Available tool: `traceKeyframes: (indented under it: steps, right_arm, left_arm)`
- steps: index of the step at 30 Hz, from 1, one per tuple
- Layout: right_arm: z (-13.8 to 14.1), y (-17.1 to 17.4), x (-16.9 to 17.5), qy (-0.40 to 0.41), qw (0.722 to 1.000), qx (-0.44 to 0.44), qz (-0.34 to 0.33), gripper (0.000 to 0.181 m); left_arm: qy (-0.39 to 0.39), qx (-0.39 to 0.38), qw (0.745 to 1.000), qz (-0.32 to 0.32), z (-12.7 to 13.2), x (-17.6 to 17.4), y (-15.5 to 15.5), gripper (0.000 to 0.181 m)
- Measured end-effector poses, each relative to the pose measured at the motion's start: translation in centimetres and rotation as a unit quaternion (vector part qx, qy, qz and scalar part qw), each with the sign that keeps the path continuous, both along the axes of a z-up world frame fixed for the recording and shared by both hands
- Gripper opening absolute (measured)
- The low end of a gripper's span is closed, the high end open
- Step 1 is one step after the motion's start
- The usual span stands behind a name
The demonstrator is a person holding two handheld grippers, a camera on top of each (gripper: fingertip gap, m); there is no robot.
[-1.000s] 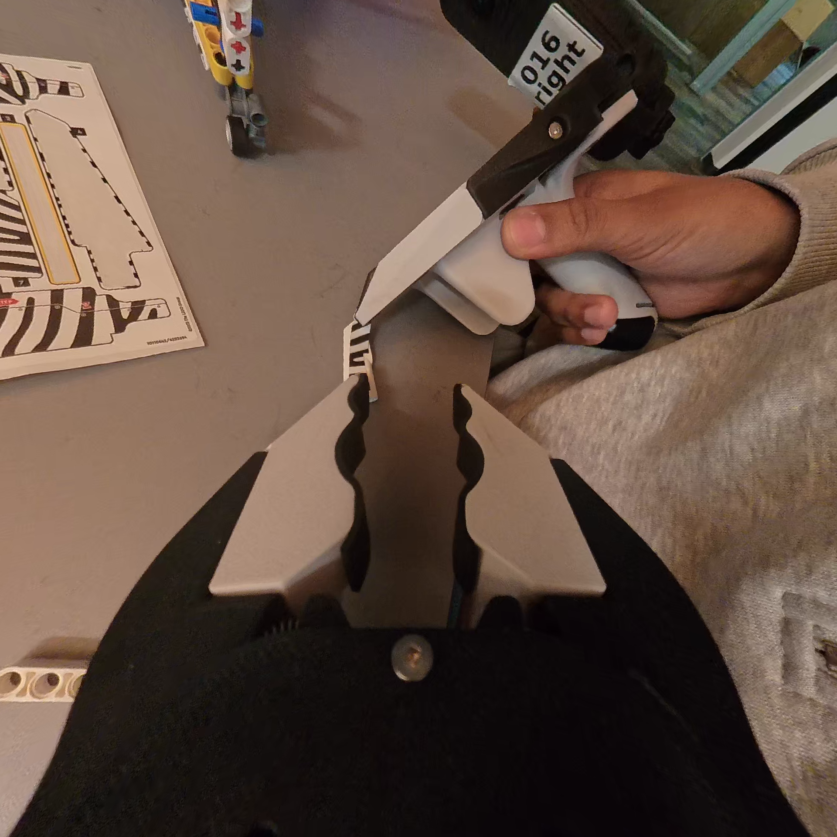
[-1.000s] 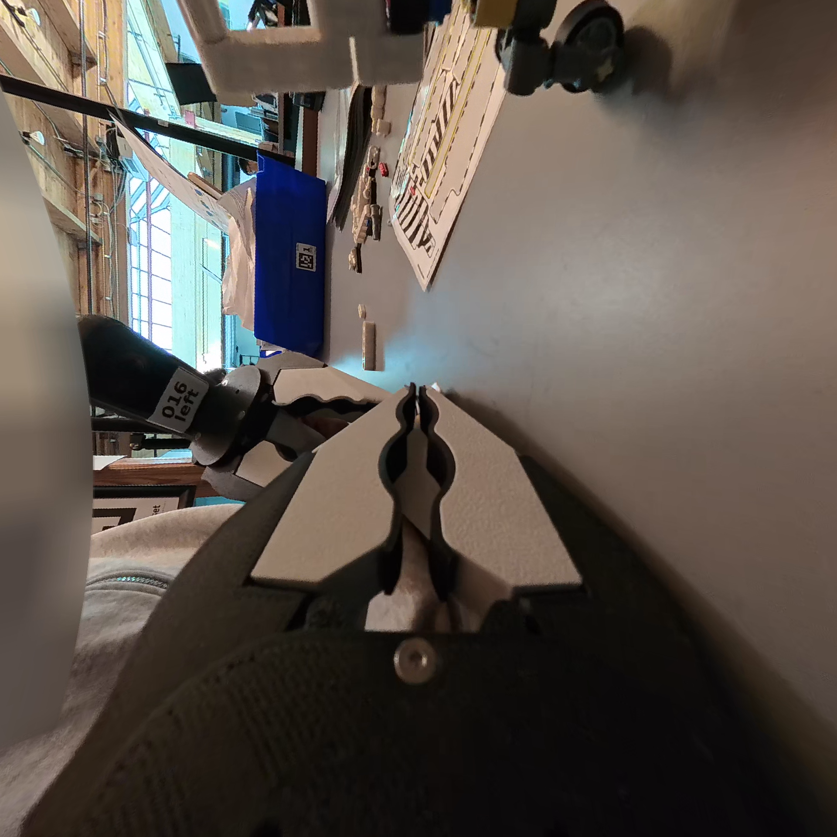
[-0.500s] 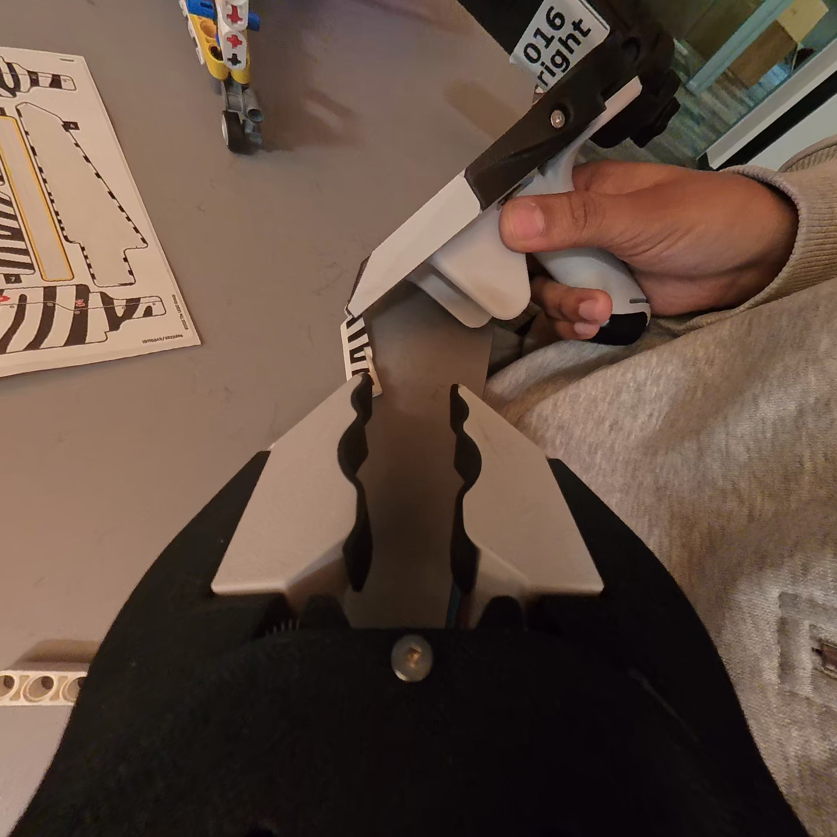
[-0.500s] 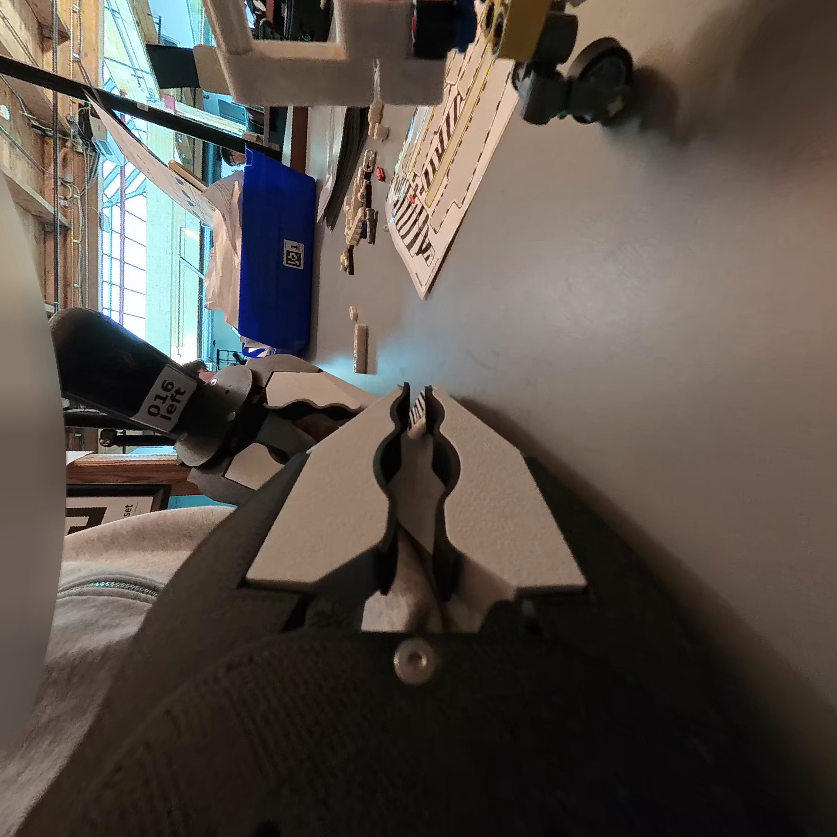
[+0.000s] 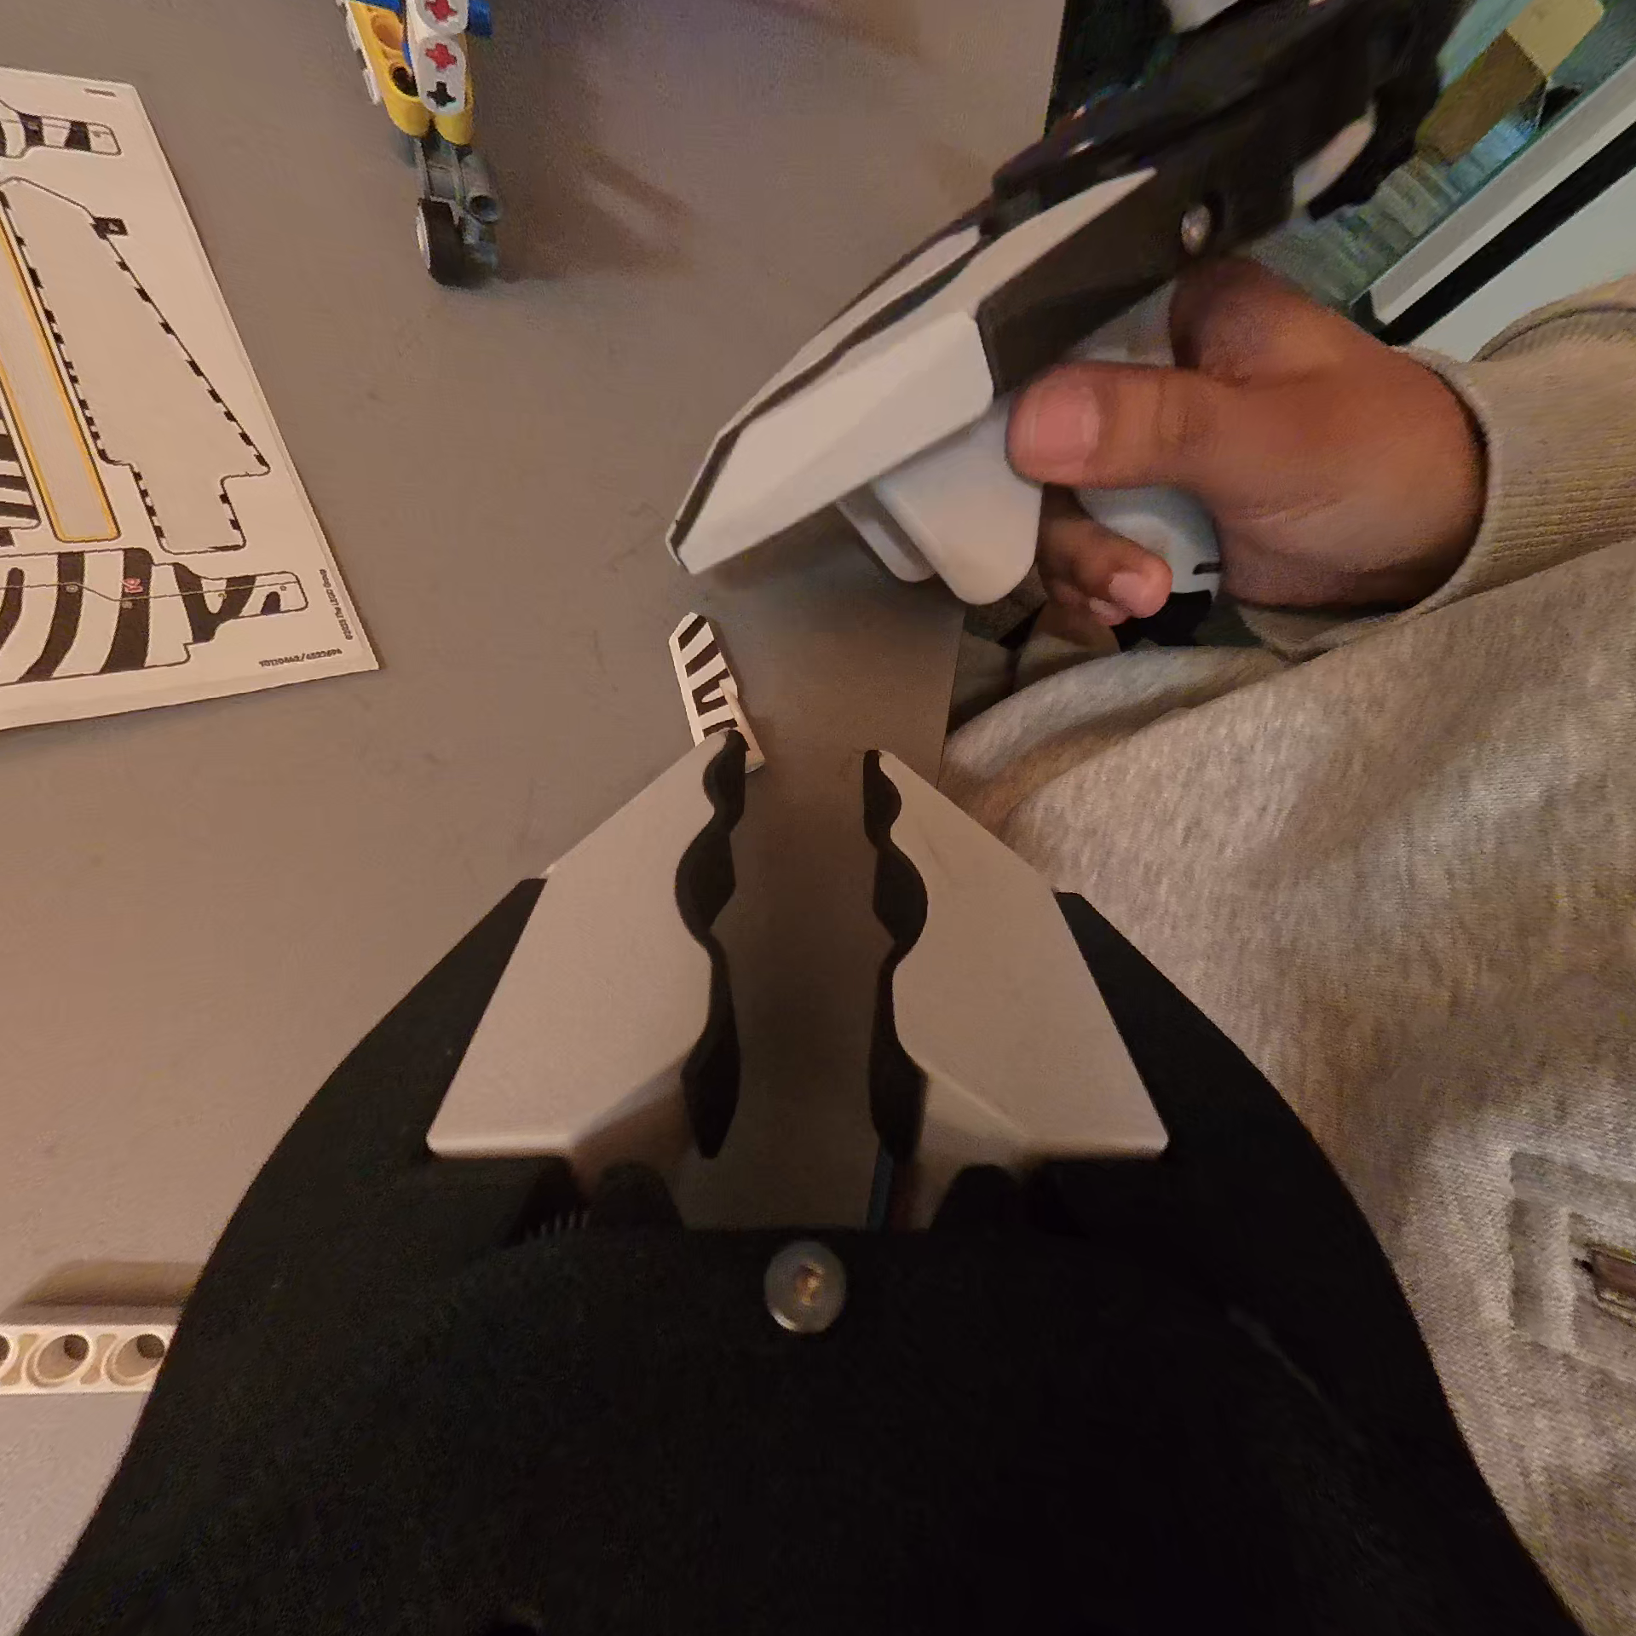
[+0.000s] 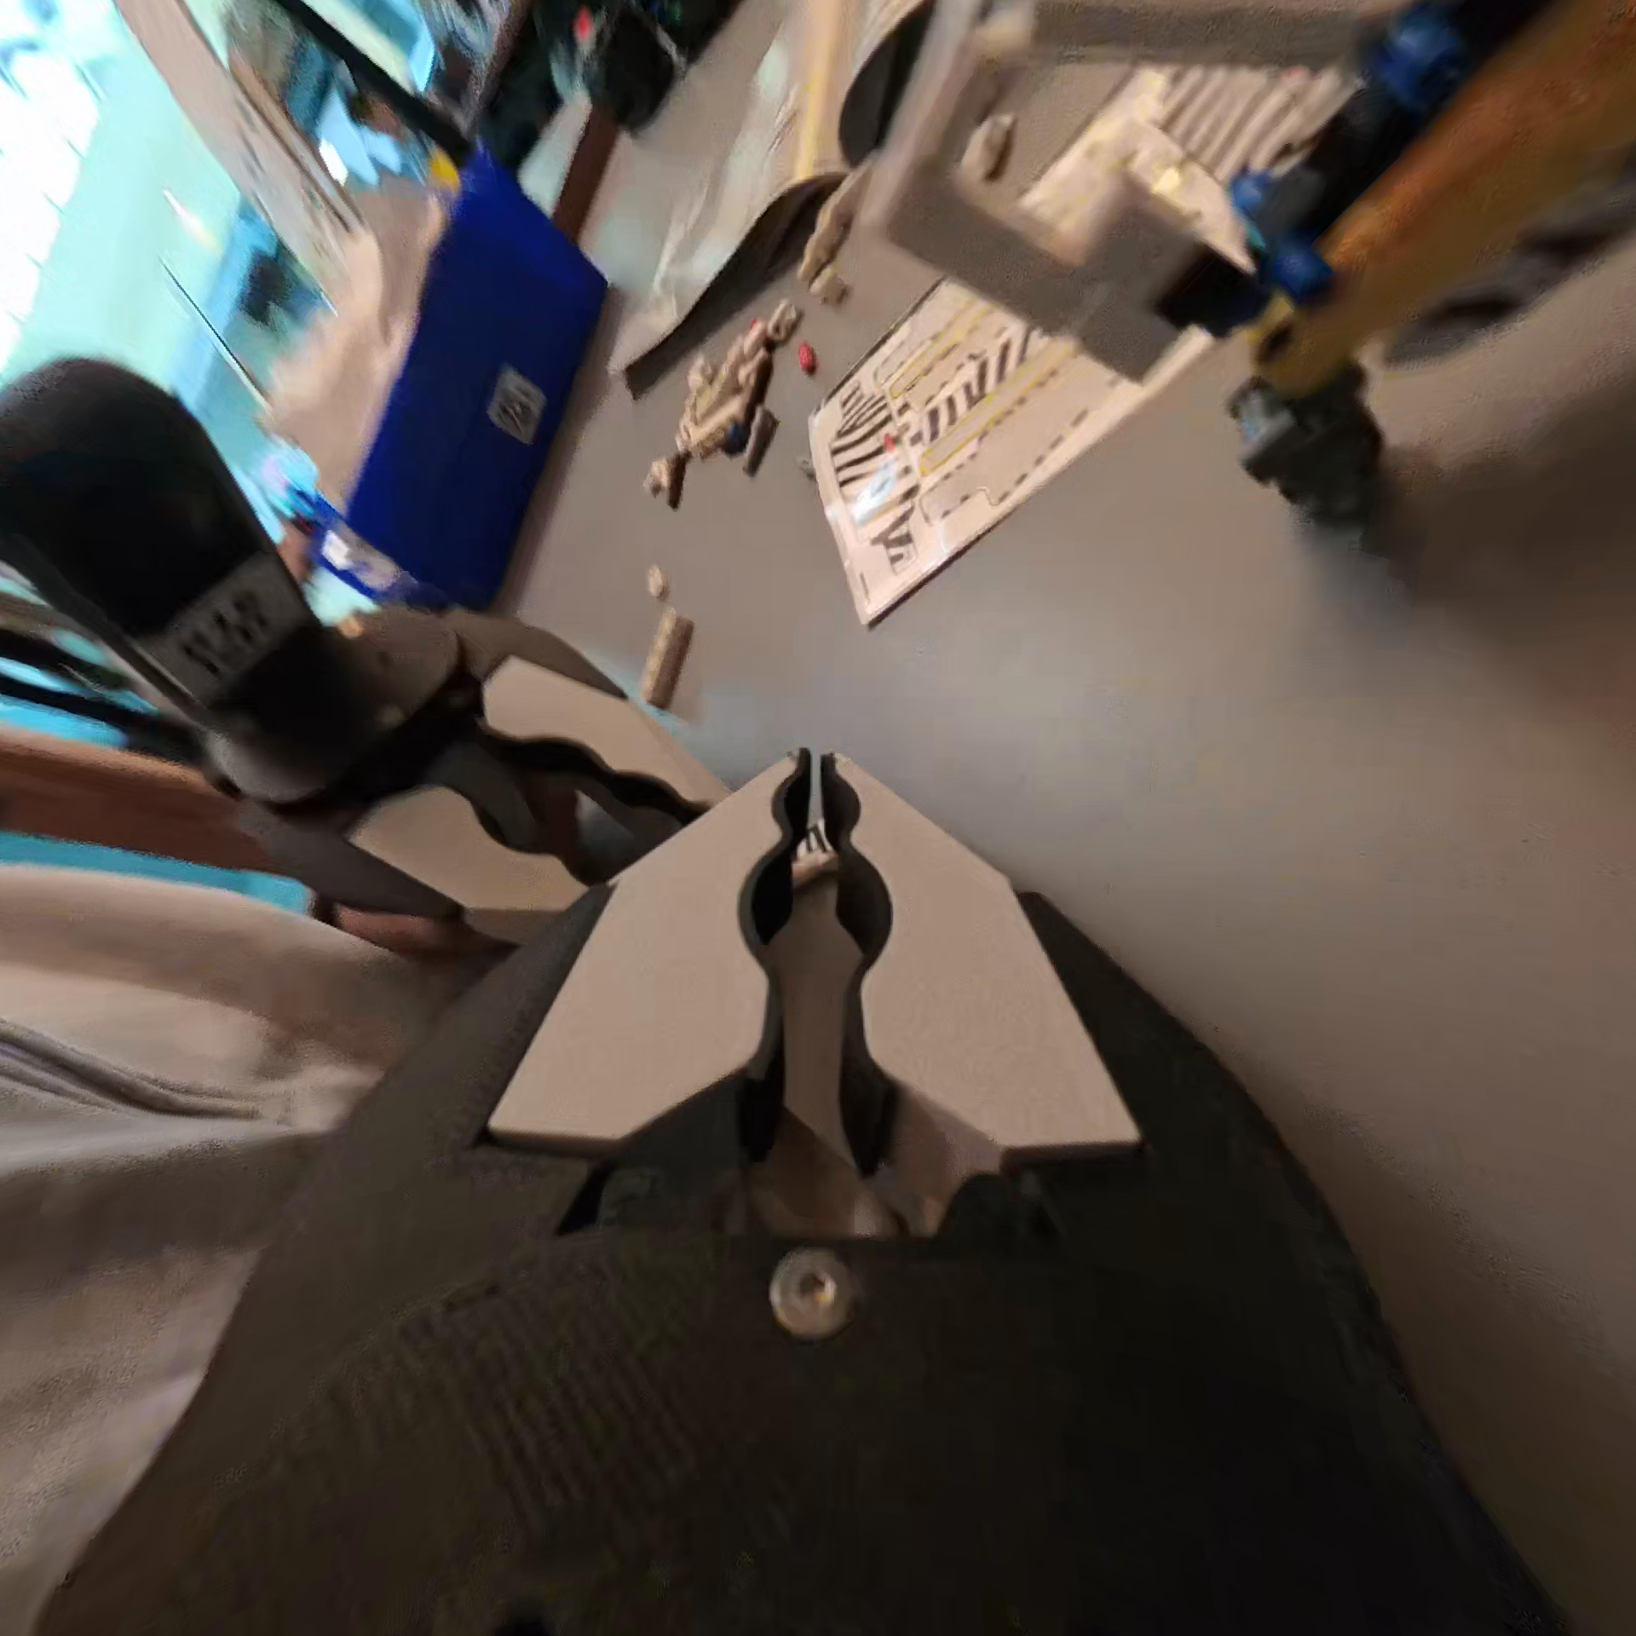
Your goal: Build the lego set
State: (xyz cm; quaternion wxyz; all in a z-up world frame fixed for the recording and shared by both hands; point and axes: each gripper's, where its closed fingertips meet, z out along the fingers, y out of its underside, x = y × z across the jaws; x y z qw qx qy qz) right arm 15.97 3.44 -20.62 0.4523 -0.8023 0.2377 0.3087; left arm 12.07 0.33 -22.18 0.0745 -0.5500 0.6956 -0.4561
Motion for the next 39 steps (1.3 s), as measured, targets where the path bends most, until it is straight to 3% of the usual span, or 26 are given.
traceKeyframes:
  steps: [4,8,20,26,30,33,39]
  right_arm:
    - [-0.3,0.0,-1.4,-0.193,0.978,-0.011,0.08,0.0]
    - [-1.2,0.1,-2.1,-0.296,0.947,-0.025,0.122,0.0]
    - [-2.2,-0.6,0.4,-0.348,0.93,-0.063,0.1,0.0]
    - [-1.6,-0.6,-1.6,-0.367,0.919,-0.026,0.141,0.0]
    - [-2.4,-1.6,-0.3,-0.396,0.908,-0.053,0.128,0.0]
    - [-2.2,-2.0,0.4,-0.382,0.916,-0.056,0.113,0.0]
    - [-1.4,-1.8,-1.6,-0.393,0.907,-0.013,0.15,0.0]
  left_arm:
    - [0.0,0.001,1.0,0.0,0.0,0.0,0.0,0.026]
    - [-0.001,0.003,1.0,0.0,0.0,0.0,0.0,0.026]
    - [0.001,0.0,1.0,-0.001,0.0,0.0,-0.1,0.025]
    - [0.001,-0.002,1.0,0.0,0.0,0.0,0.0,0.026]
    - [0.002,-0.002,1.0,0.0,0.0,0.0,-0.1,0.025]
    - [0.001,0.001,1.0,0.0,0.0,0.0,-0.1,0.025]
    - [0.002,0.001,1.0,0.001,-0.1,0.0,0.0,0.024]
